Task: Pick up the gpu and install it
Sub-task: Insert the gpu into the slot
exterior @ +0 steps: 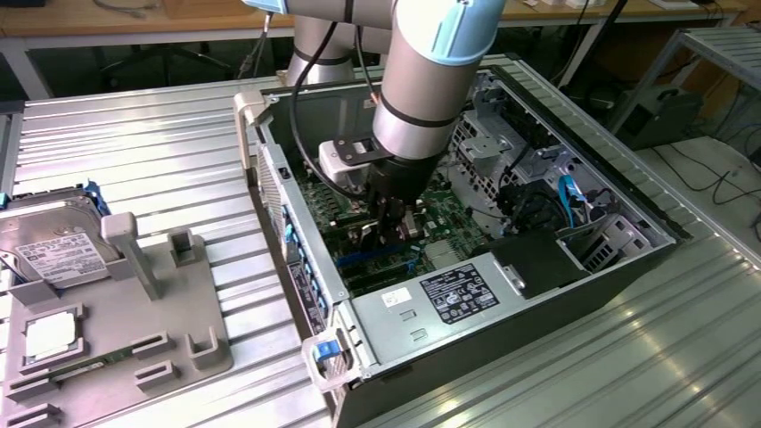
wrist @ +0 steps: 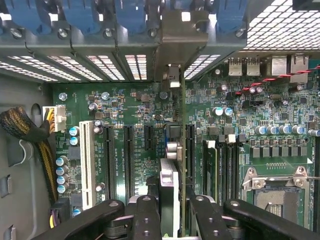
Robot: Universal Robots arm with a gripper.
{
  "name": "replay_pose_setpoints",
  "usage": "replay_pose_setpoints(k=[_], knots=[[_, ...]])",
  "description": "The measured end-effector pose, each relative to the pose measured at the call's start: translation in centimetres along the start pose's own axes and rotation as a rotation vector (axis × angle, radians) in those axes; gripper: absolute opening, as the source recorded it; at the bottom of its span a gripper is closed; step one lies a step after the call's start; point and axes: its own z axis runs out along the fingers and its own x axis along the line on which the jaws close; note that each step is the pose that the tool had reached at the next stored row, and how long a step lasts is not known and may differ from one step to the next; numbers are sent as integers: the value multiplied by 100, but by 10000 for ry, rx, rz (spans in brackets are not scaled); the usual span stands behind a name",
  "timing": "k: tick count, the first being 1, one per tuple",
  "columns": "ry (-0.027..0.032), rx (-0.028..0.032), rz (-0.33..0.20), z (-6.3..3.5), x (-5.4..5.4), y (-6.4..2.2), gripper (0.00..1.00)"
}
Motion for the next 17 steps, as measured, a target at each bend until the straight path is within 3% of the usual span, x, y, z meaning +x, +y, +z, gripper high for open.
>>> replay_pose_setpoints(k=[17], knots=[[2, -12, -1, 41, -2, 7, 28]])
